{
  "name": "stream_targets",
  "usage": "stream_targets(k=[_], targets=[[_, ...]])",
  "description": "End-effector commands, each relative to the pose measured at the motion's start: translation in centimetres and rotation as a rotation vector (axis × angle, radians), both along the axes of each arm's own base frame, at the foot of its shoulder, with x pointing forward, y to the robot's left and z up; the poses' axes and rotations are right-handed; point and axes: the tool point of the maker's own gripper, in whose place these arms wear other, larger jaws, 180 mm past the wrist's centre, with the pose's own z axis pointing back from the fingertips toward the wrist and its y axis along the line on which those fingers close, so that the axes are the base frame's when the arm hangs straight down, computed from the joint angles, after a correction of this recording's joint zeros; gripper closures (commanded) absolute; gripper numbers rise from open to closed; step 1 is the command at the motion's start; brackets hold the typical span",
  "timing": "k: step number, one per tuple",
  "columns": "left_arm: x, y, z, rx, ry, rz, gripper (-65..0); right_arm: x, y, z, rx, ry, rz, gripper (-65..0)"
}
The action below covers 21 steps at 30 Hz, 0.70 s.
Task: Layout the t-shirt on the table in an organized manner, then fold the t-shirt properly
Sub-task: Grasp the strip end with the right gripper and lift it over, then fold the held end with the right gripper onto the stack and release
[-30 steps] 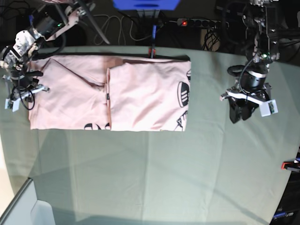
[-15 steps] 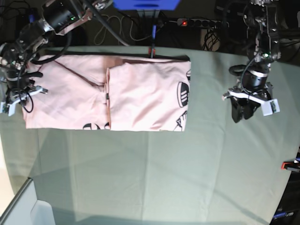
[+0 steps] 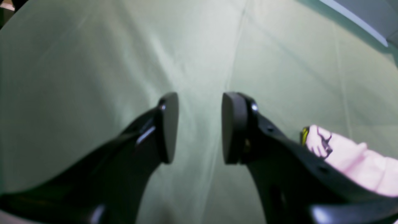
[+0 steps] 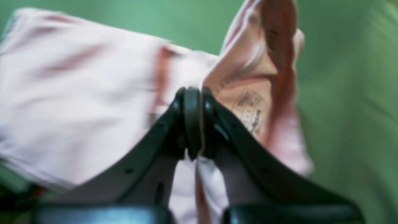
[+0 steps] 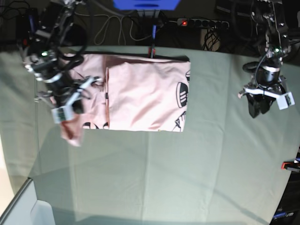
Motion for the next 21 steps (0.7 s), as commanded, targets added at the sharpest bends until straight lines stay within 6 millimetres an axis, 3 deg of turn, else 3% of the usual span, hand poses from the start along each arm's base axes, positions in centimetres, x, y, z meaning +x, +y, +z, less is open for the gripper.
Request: stream_targets(k=[1, 8, 12, 17, 21], targets=[[0.3, 0.4, 1.2, 0.015, -0.04, -0.002, -22.7, 0.3, 1.5, 1.0, 0.035, -0.043, 0.037, 0.0], [-2.1, 2.6, 0.4, 0.039, 0.004, 0.05, -22.7, -0.2, 11.4, 2.4, 0.164, -0.07, 0.289, 0.0], [-3.8, 3.7, -0.2, 0.054, 0.037, 0.077, -22.7, -0.6, 16.8, 1.9, 0.214, -0.049, 0.435, 0.0], [-5.5, 4.9, -0.2, 0.075, 0.061, 0.101, -22.7, 0.2, 20.3, -0.5, 0.249, 0.011, 0.532, 0.0], [-5.9, 5.3, -0.3, 0.08, 0.068, 0.111, -22.7, 2.0, 22.1, -0.5, 0.359, -0.009, 0.544, 0.0]])
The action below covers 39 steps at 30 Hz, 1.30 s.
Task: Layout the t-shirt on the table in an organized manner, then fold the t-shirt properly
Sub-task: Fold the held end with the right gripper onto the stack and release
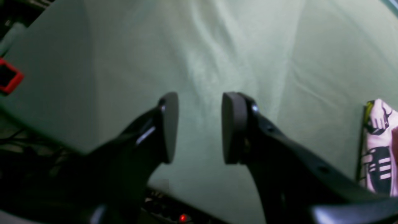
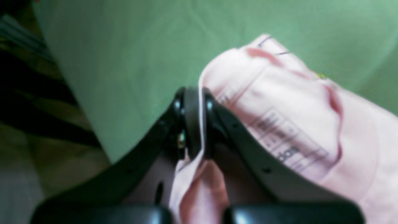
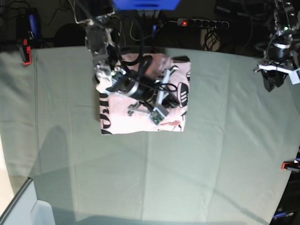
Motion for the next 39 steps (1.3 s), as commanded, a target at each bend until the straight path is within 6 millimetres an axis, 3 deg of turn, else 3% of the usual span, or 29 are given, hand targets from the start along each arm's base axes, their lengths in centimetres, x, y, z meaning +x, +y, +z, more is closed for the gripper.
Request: stream_targets(k=[1, 8, 12, 14, 17, 22, 24, 27, 29, 34, 37, 39], targets=[[0.5, 0.4, 1.3, 0.021, -0.045, -0.005, -22.7, 1.9, 1.0, 2.6, 0.084, -0.064, -0.007, 0.0], [0.7, 0.2, 1.3, 0.019, -0.047, -0.009, -22.7, 3.6, 1.4, 6.5, 0.207, -0.118, -0.03, 0.0], [1.6, 0.1, 1.8, 0.017, -0.069, -0.013, -22.7, 3.5, 1.4, 6.5, 0.216, -0.117, -0.033, 0.0], [1.8, 0.0, 1.9, 0.016, -0.075, -0.014, -22.7, 3.4, 1.2, 5.7, 0.209, -0.096, -0.041, 0.0], [2.1, 0.0, 2.0, 0.015, -0.081, -0.014, -22.7, 2.6, 1.6, 2.3, 0.189, 0.008, -0.033, 0.0], [2.6, -0.5, 1.4, -0.011, -0.028, -0.032, -22.7, 2.8, 2.0, -0.5, 0.195, 0.086, -0.035, 0.0], [2.5, -0.6, 1.1, -0.021, -0.008, -0.035, -22.7, 2.7, 2.1, -1.0, 0.188, 0.104, -0.032, -3.8], [2.5, -0.8, 1.0, -0.027, -0.003, -0.038, -22.7, 2.7, 2.1, -0.6, 0.194, 0.095, -0.032, -14.4], [2.5, -0.9, 0.9, -0.028, 0.0, -0.038, -22.7, 2.6, 2.0, 0.5, 0.216, 0.069, -0.04, -20.3], [2.5, -0.9, 0.9, -0.031, -0.002, -0.038, -22.7, 2.1, 1.5, 5.4, 0.314, -0.042, -0.076, -31.1], [2.6, -0.9, 1.0, -0.036, -0.007, -0.036, -22.8, 1.6, -1.0, 6.0, 0.298, -0.078, -0.127, -35.0], [3.1, -0.9, 1.3, -0.036, -0.019, -0.037, -22.8, 0.8, -2.4, 5.2, 0.28, -0.062, -0.157, -35.6]])
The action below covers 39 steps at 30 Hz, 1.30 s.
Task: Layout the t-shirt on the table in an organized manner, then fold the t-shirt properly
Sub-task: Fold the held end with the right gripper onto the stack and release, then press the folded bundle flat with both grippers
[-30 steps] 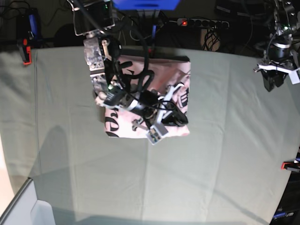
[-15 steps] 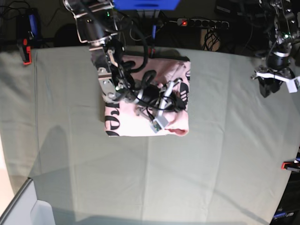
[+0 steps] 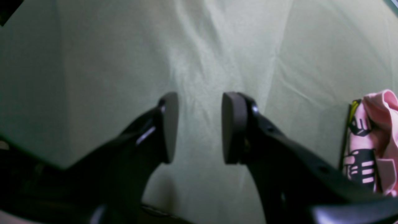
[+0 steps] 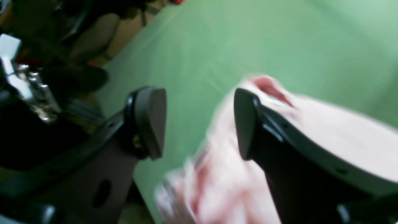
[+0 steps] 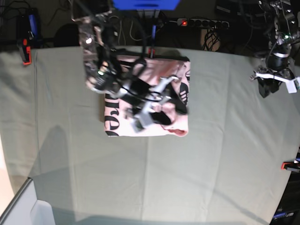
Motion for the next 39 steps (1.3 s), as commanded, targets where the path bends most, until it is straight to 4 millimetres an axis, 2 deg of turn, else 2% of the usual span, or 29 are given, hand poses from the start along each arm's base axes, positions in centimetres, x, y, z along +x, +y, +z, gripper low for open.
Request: stream_targets(k=[1, 4, 7, 9, 13, 17, 22, 25, 28, 29, 31, 36, 37, 39], targets=[[1.1, 0.4, 1.6, 0.02, -0.06, -0.002, -22.8, 0.1, -0.5, 0.7, 0.023, -0.022, -0.015, -35.5], [1.2, 0.4, 1.8, 0.02, -0.065, -0.002, -22.8, -1.2, -2.4, -1.4, -0.017, 0.028, -0.034, -35.4], [1.3, 0.4, 1.8, 0.019, -0.067, -0.002, -22.8, -2.7, -3.5, -3.2, -0.047, 0.072, -0.029, -34.5], [1.3, 0.4, 1.8, 0.019, -0.068, -0.002, -22.8, -3.6, -3.8, -3.8, -0.056, 0.093, -0.025, -29.8], [1.1, 0.4, 1.7, 0.018, -0.066, -0.002, -22.8, -4.3, -3.4, -4.4, -0.052, 0.118, -0.02, -14.5], [0.9, 0.5, 1.6, 0.018, -0.061, 0.002, -22.8, -5.4, -0.2, -5.5, -0.021, 0.165, 0.054, -6.0], [0.7, 0.4, 2.3, 0.032, -0.066, -0.012, -23.0, -6.8, 4.4, -7.0, -0.025, 0.207, 0.218, -5.5], [0.9, 0.1, 3.2, 0.044, -0.085, -0.026, -23.0, -7.1, 5.2, -7.7, -0.032, 0.226, 0.254, -5.5], [1.2, -0.5, 3.8, 0.042, -0.092, -0.044, -23.1, -6.9, 5.3, -7.2, -0.03, 0.212, 0.254, -5.5], [1.3, -0.8, 3.7, 0.034, -0.078, -0.053, -24.1, -6.8, 5.2, -6.7, -0.033, 0.195, 0.255, -5.5], [1.3, -1.5, 3.3, 0.013, -0.034, -0.072, -31.4, -7.6, 4.4, -6.2, -0.038, 0.177, 0.249, -5.5], [2.9, -5.6, 2.6, -0.091, 0.013, -0.133, -57.1, -8.7, 1.5, -4.0, -0.076, 0.095, 0.236, -5.4], [3.3, -6.8, 2.6, -0.114, 0.011, -0.151, -60.2, -8.6, 0.4, -3.8, -0.088, 0.089, 0.211, -5.4], [4.0, -9.5, 2.4, -0.158, 0.007, -0.195, -61.8, -8.3, -1.8, -3.6, -0.101, 0.087, 0.143, -5.4]])
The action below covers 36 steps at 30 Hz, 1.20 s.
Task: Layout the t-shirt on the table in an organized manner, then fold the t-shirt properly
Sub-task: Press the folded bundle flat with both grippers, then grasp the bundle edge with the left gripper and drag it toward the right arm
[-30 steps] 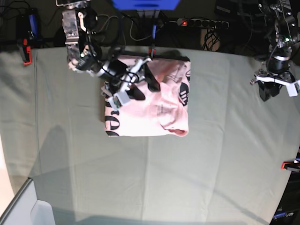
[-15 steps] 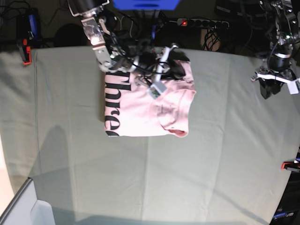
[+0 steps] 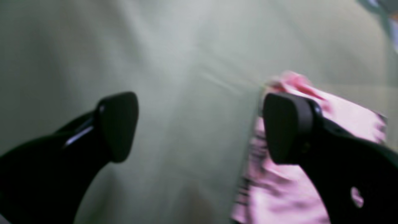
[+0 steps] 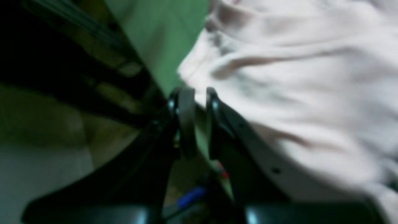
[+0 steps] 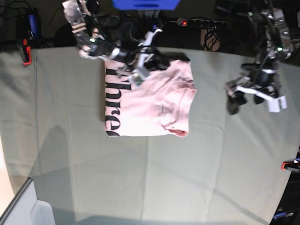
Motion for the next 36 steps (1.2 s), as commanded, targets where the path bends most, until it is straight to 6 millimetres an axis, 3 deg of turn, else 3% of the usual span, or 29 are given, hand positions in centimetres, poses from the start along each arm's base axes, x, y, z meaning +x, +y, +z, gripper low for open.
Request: stream_targets(k=[1, 3, 6, 12, 15, 18, 25, 28, 30, 33, 36], targets=[[0.7, -1.1, 0.8, -0.015, -0.033, -0.025, -61.8, 1.1, -1.1, 1.3, 0.026, -0.042, -0.047, -5.4], [1.3, -4.4, 0.3, -0.047, -0.028, -0.094, -61.8, 2.0, -4.5, 1.1, -0.01, -0.047, -0.147, -5.4], [0.7, -8.3, -1.9, -0.093, 0.028, -0.184, -61.8, 2.5, -8.3, 0.9, -0.055, -0.051, -0.247, -5.4], [0.3, -13.7, -6.5, -0.153, 0.159, -0.316, -61.8, 2.8, -15.1, 0.6, -0.137, -0.05, -0.418, -5.4], [-0.4, -16.0, -8.0, -0.159, 0.206, -0.386, -61.3, 2.7, -17.0, 0.5, -0.16, -0.049, -0.468, -5.4], [-0.9, -17.0, -8.8, -0.165, 0.233, -0.41, -51.9, 2.6, -19.0, 0.5, -0.185, -0.049, -0.516, -5.4], [-0.3, -16.7, -9.0, -0.149, 0.233, -0.409, -0.1, 1.6, -23.9, 0.7, -0.249, -0.046, -0.637, -5.4], [1.9, -16.4, -7.9, -0.115, 0.192, -0.424, -2.2, 1.2, -26.3, 1.0, -0.278, -0.051, -0.696, -5.4], [3.2, -15.9, -7.8, -0.045, 0.179, -0.455, 0.0, 0.8, -28.1, 1.4, -0.301, -0.056, -0.744, -5.4], [5.7, -17.0, -7.6, 0.117, 0.158, -0.592, -0.1, -0.1, -31.2, 2.0, -0.341, -0.064, -0.825, -5.4], [7.4, -19.3, -7.8, 0.301, 0.134, -0.772, -0.1, -1.2, -33.9, 2.7, -0.377, -0.07, -0.896, -5.4]])
